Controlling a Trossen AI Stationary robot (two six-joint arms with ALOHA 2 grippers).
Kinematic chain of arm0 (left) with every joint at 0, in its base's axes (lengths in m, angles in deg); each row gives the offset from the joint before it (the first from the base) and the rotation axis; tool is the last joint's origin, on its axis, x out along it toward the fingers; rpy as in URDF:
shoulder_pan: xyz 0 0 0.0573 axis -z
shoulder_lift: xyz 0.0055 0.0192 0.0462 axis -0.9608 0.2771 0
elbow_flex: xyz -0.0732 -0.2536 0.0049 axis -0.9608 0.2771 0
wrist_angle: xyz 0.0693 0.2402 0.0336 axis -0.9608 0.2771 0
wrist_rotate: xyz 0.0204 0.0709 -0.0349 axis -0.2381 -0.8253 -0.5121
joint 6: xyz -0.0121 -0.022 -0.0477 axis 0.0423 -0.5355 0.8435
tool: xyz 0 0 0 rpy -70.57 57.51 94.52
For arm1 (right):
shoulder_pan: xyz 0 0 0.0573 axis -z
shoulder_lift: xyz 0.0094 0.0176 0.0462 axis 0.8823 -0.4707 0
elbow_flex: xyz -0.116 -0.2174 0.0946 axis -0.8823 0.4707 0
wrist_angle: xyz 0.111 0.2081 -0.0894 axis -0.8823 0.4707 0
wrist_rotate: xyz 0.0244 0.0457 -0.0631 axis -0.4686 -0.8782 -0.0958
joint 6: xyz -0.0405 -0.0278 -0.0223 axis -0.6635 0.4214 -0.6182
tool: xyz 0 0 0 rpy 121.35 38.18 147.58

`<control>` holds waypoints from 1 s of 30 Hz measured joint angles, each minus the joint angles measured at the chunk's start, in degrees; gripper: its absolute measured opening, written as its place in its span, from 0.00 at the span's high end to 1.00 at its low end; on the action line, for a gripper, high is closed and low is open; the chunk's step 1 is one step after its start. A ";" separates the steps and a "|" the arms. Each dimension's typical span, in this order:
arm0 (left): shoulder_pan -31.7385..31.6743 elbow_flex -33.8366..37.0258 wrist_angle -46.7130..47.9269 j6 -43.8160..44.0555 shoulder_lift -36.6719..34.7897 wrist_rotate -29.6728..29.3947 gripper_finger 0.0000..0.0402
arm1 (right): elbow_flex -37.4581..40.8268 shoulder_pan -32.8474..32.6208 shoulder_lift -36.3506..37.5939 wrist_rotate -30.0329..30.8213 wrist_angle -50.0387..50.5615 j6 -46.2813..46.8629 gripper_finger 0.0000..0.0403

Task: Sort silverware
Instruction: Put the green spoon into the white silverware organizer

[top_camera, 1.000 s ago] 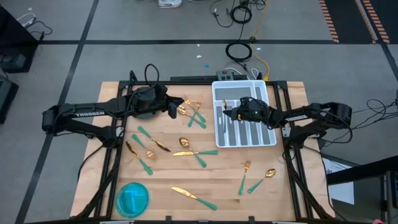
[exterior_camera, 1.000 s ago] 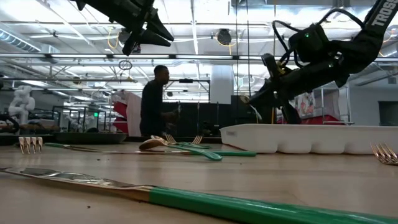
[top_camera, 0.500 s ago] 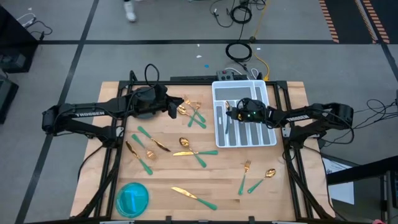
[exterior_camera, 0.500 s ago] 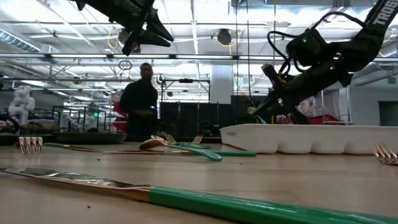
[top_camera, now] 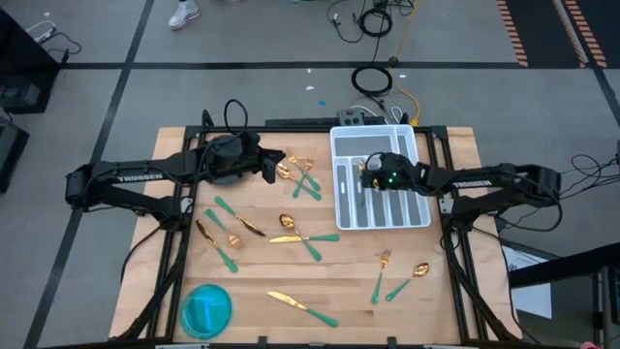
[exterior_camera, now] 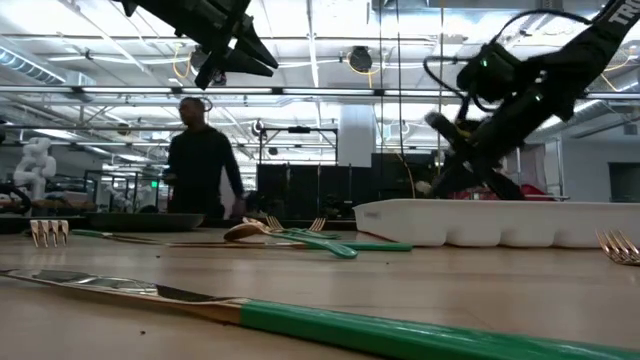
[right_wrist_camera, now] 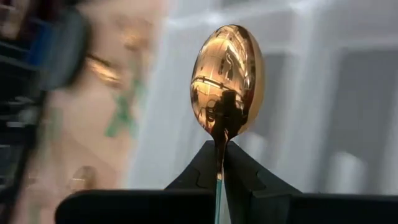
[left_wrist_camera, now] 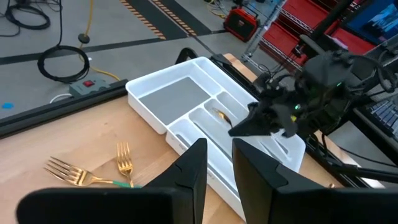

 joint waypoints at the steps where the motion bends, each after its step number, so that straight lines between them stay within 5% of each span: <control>1: 0.00 0.00 -0.01 -0.01 0.00 0.00 0.80 | -0.35 0.02 -0.06 0.19 0.48 -0.42 1.00; 12: 0.00 0.00 0.31 0.10 0.00 0.06 0.80 | -1.87 0.35 2.06 3.35 2.25 -2.07 1.00; 22: 0.00 0.00 1.57 -0.18 0.02 0.10 0.80 | -13.27 0.97 7.98 10.88 41.18 -7.76 1.00; 30: 0.00 0.00 1.71 -0.14 0.02 -0.83 0.80 | -13.43 1.41 8.11 12.53 45.83 -7.32 1.00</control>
